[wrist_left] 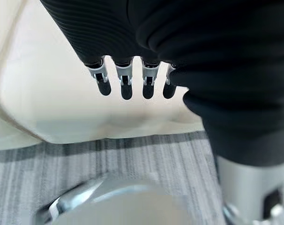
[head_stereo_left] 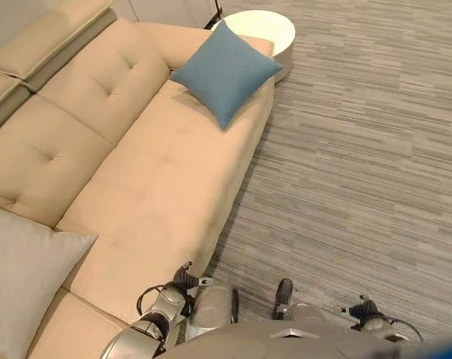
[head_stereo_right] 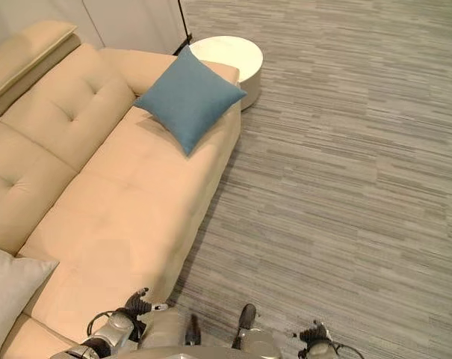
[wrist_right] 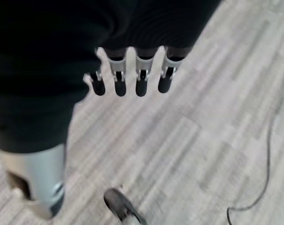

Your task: Pick up all the scattered cushions and arrange them neatly on the sofa.

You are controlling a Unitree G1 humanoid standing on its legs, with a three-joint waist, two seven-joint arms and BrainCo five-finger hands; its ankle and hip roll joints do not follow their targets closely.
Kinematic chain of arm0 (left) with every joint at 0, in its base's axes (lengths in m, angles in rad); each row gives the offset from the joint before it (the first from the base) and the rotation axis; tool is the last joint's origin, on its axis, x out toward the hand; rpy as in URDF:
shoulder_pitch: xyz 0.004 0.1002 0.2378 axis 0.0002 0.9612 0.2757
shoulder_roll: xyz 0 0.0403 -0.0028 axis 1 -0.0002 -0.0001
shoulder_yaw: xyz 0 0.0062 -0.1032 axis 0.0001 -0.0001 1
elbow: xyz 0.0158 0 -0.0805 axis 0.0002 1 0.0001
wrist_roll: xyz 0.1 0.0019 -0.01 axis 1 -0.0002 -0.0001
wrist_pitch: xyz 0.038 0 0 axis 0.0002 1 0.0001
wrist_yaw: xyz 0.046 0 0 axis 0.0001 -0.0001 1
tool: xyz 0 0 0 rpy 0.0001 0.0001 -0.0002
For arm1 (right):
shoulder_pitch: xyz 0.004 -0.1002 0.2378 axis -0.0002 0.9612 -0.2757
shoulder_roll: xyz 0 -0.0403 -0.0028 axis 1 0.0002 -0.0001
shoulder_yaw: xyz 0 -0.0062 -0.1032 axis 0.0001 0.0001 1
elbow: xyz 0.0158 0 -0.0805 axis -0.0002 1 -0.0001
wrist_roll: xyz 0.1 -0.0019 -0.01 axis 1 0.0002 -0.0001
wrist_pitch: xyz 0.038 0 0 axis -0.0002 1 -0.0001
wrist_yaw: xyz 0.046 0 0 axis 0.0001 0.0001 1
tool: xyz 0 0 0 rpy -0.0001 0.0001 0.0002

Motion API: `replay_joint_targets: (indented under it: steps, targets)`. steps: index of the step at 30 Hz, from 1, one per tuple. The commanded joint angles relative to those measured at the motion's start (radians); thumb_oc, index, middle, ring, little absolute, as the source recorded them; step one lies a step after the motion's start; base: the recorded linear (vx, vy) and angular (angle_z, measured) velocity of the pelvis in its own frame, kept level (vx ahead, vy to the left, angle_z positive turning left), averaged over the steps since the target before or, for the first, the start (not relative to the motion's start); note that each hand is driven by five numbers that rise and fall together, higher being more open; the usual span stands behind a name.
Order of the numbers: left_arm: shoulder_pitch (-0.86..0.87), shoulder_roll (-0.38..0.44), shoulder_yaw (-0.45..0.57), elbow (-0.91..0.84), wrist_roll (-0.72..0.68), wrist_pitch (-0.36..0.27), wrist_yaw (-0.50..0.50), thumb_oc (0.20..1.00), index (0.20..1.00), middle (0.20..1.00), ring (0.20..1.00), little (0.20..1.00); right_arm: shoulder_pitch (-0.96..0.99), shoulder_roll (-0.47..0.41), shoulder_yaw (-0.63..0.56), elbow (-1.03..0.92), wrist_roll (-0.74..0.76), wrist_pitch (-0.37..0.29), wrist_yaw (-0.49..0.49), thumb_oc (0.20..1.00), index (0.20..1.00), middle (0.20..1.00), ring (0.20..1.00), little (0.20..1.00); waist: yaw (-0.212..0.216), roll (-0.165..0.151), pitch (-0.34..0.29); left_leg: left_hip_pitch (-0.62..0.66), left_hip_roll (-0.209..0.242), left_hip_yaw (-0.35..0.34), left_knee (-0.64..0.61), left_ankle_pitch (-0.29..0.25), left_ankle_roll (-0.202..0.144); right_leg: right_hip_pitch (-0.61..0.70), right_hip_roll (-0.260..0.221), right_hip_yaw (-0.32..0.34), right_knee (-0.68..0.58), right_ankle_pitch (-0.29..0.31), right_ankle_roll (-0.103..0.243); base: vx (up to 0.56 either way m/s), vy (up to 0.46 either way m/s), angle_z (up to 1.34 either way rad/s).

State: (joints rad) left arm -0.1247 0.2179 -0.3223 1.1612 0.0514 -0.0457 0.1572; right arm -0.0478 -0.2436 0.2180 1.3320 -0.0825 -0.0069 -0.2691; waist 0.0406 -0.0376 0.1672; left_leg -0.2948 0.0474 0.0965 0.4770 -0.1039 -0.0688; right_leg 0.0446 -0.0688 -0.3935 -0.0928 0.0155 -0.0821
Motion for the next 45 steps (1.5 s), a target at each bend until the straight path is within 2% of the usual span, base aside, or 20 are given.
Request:
replay_joint_targets:
  steps: [1, 4, 5, 8, 10, 11, 12, 13, 15, 16, 18, 21, 24, 26, 27, 29, 33, 37, 41, 45]
  targets:
    - [-0.012, -0.064, -0.05, -0.004, 0.004, -0.004, -0.003, 1.0, 1.0, 1.0, 1.0, 1.0, 0.019, -0.025, -0.005, -0.006, 0.003, 0.001, -0.007, 1.0, 1.0, 1.0, 1.0, 1.0, 0.001, 0.038, 0.03, 0.084, -0.043, 0.017, -0.21, 0.043, 0.046, 0.007, -0.026, 0.08, 0.032, -0.059, 0.153, 0.18, -0.008, 0.69]
    - [-0.003, -0.064, -0.05, -0.009, -0.004, -0.008, -0.004, 1.0, 1.0, 1.0, 1.0, 1.0, 0.01, -0.024, 0.02, -0.026, -0.012, 0.004, -0.012, 1.0, 1.0, 1.0, 1.0, 1.0, 0.036, 0.067, 0.024, 0.04, -0.058, 0.009, -0.385, 0.17, 0.029, 0.067, 0.027, 0.111, 0.024, -0.103, 0.154, 0.31, 0.014, 0.07]
    - [0.005, -0.064, -0.046, -0.007, -0.005, -0.007, -0.007, 1.0, 1.0, 1.0, 1.0, 1.0, 0.014, -0.022, 0.027, -0.024, -0.024, 0.006, -0.011, 1.0, 1.0, 1.0, 1.0, 1.0, 0.042, 0.067, 0.02, 0.051, -0.06, 0.007, -0.406, 0.173, 0.033, 0.076, 0.033, 0.119, 0.029, -0.114, 0.155, 0.35, 0.05, -0.18]
    - [0.027, -0.062, -0.026, 0.005, -0.002, -0.002, -0.006, 1.0, 1.0, 1.0, 1.0, 1.0, 0.015, -0.017, 0.043, -0.035, -0.06, 0.009, -0.009, 1.0, 1.0, 1.0, 1.0, 1.0, 0.056, 0.059, -0.002, 0.066, -0.075, -0.007, -0.4, 0.162, 0.052, 0.099, 0.026, 0.141, 0.051, -0.134, 0.163, 0.35, 0.109, -0.64]
    - [0.043, -0.054, -0.011, 0.019, 0.009, 0.002, -0.003, 1.0, 1.0, 1.0, 1.0, 1.0, 0.012, -0.016, 0.063, -0.033, -0.117, 0.019, -0.009, 1.0, 1.0, 1.0, 1.0, 1.0, 0.076, 0.048, -0.026, 0.098, -0.089, -0.002, -0.405, 0.135, 0.079, 0.092, -0.004, 0.148, 0.146, -0.151, 0.184, 0.38, 0.176, -0.44]
    - [0.041, -0.04, -0.004, 0.019, 0.012, 0.004, 0.006, 1.0, 1.0, 1.0, 1.0, 1.0, -0.001, -0.034, 0.062, -0.019, -0.144, 0.028, -0.013, 1.0, 1.0, 1.0, 1.0, 1.0, 0.08, 0.045, -0.024, 0.131, -0.099, -0.003, -0.405, 0.106, 0.101, 0.045, -0.037, 0.145, 0.296, -0.137, 0.218, 0.13, 0.081, -0.32]
    - [0.041, -0.04, -0.004, 0.019, 0.012, 0.004, 0.006, 1.0, 1.0, 1.0, 1.0, 1.0, -0.001, -0.034, 0.062, -0.019, -0.144, 0.028, -0.013, 1.0, 1.0, 1.0, 1.0, 1.0, 0.081, 0.046, -0.027, 0.127, -0.098, -0.002, -0.406, 0.108, 0.101, 0.04, -0.036, 0.146, 0.296, -0.136, 0.218, 0.19, 0.174, -0.2]
    - [0.038, -0.025, 0.0, 0.009, 0.019, -0.004, 0.016, 1.0, 1.0, 1.0, 1.0, 1.0, 0.006, -0.053, 0.055, -0.015, -0.163, 0.027, -0.016, 1.0, 1.0, 1.0, 1.0, 1.0, 0.06, 0.058, -0.004, 0.168, -0.105, -0.008, -0.407, 0.086, 0.127, -0.063, -0.078, 0.143, 0.489, -0.055, 0.258, 0.1, 0.131, -0.13]
    - [0.034, -0.013, -0.001, 0.008, 0.018, -0.011, 0.025, 1.0, 1.0, 1.0, 1.0, 1.0, 0.007, -0.067, 0.049, -0.011, -0.168, 0.028, -0.023, 1.0, 1.0, 1.0, 1.0, 1.0, 0.041, 0.075, 0.007, 0.205, -0.101, -0.013, -0.425, 0.071, 0.137, -0.129, -0.099, 0.129, 0.574, -0.011, 0.258, 0.24, 0.104, 0.34]
    - [0.028, -0.004, 0.0, 0.006, 0.017, -0.016, 0.032, 1.0, 1.0, 1.0, 1.0, 1.0, -0.001, -0.072, 0.057, -0.006, -0.174, 0.033, -0.031, 1.0, 1.0, 1.0, 1.0, 1.0, 0.023, 0.092, 0.021, 0.255, -0.103, -0.037, -0.445, 0.051, 0.139, -0.199, -0.092, 0.116, 0.524, -0.037, 0.222, 0.35, -0.012, 0.36]
    - [0.025, -0.011, 0.004, 0.016, 0.013, -0.019, 0.027, 1.0, 1.0, 1.0, 1.0, 1.0, -0.008, -0.057, 0.065, -0.01, -0.174, 0.037, -0.03, 1.0, 1.0, 1.0, 1.0, 1.0, 0.01, 0.087, 0.026, 0.297, -0.109, -0.051, -0.455, 0.024, 0.132, -0.23, -0.084, 0.096, 0.393, -0.036, 0.208, 0.44, -0.153, 0.51]
    - [0.028, -0.039, 0.01, 0.039, 0.011, -0.02, 0.018, 1.0, 1.0, 1.0, 1.0, 1.0, -0.013, -0.024, 0.079, -0.033, -0.157, 0.028, -0.015, 1.0, 1.0, 1.0, 1.0, 1.0, -0.008, 0.069, 0.015, 0.382, -0.111, -0.085, -0.446, -0.05, 0.099, -0.213, -0.084, 0.078, 0.155, 0.046, 0.223, 0.51, -0.309, 0.14]
    - [0.036, -0.052, 0.015, 0.042, -0.005, -0.016, 0.014, 1.0, 1.0, 1.0, 1.0, 1.0, -0.012, -0.019, 0.071, -0.046, -0.12, 0.009, -0.013, 1.0, 1.0, 1.0, 1.0, 1.0, -0.006, 0.06, -0.013, 0.375, -0.093, -0.08, -0.384, -0.069, 0.072, -0.159, -0.07, 0.074, 0.121, 0.039, 0.207, 0.24, -0.201, 0.63]
    - [0.03, -0.058, 0.002, 0.041, -0.003, -0.012, 0.007, 1.0, 1.0, 1.0, 1.0, 1.0, -0.015, -0.017, 0.065, -0.049, -0.094, -0.001, -0.009, 1.0, 1.0, 1.0, 1.0, 1.0, -0.01, 0.052, -0.011, 0.321, -0.071, -0.06, -0.254, -0.047, 0.041, -0.114, -0.055, 0.08, 0.097, 0.019, 0.186, 0.13, -0.232, 0.34]
    - [0.019, -0.061, -0.006, 0.028, -0.008, -0.006, 0.003, 1.0, 1.0, 1.0, 1.0, 1.0, -0.017, -0.017, 0.06, -0.046, -0.075, -0.002, -0.007, 1.0, 1.0, 1.0, 1.0, 1.0, -0.008, 0.042, 0.003, 0.252, -0.043, -0.047, -0.104, 0.004, 0.017, -0.081, -0.05, 0.079, 0.084, 0.001, 0.162, 0.11, -0.255, -0.18]
    - [0.011, -0.06, -0.009, 0.016, -0.021, -0.007, 0.004, 1.0, 1.0, 1.0, 1.0, 1.0, -0.011, -0.022, 0.053, -0.038, -0.066, -0.001, -0.001, 1.0, 1.0, 1.0, 1.0, 1.0, -0.005, 0.037, 0.014, 0.211, -0.015, -0.034, -0.025, 0.026, 0.015, -0.045, -0.038, 0.078, 0.066, -0.016, 0.144, 0.12, -0.177, -0.09]
    - [0.01, -0.078, -0.024, 0.013, -0.024, -0.005, 0.004, 1.0, 1.0, 1.0, 1.0, 1.0, 0.008, -0.02, 0.048, -0.019, -0.06, -0.001, -0.004, 1.0, 1.0, 1.0, 1.0, 1.0, -0.004, 0.034, 0.011, 0.18, -0.032, -0.015, -0.138, -0.021, 0.039, -0.01, -0.031, 0.08, 0.046, -0.035, 0.152, 0.15, -0.045, -0.04]
    - [0.018, -0.089, -0.023, 0.026, -0.019, -0.011, -0.002, 1.0, 1.0, 1.0, 1.0, 1.0, 0.03, -0.024, 0.046, -0.009, -0.065, -0.001, -0.006, 1.0, 1.0, 1.0, 1.0, 1.0, 0.015, 0.05, 0.016, 0.141, -0.09, -0.035, -0.322, 0.075, 0.037, 0.027, 0.006, 0.105, 0.018, -0.041, 0.165, 0.12, 0.003, -0.07]
    - [0.057, -0.089, 0.009, 0.047, -0.029, -0.009, -0.008, 1.0, 1.0, 1.0, 1.0, 1.0, 0.034, -0.01, 0.07, -0.007, -0.092, 0.001, 0.008, 1.0, 1.0, 1.0, 1.0, 1.0, 0.05, 0.05, 0.004, 0.161, -0.105, -0.061, -0.351, 0.076, 0.049, 0.062, 0.022, 0.137, 0.021, -0.068, 0.168, 0.18, 0.043, -0.74]
    - [0.067, -0.074, 0.019, 0.049, -0.025, -0.004, -0.015, 1.0, 1.0, 1.0, 1.0, 1.0, 0.032, -0.005, 0.088, -0.02, -0.119, 0.006, 0.028, 1.0, 1.0, 1.0, 1.0, 1.0, 0.075, 0.051, -0.01, 0.214, -0.117, -0.08, -0.414, 0.068, 0.086, 0.018, 0.003, 0.145, 0.189, -0.097, 0.183, 0.11, 0.071, -0.26]
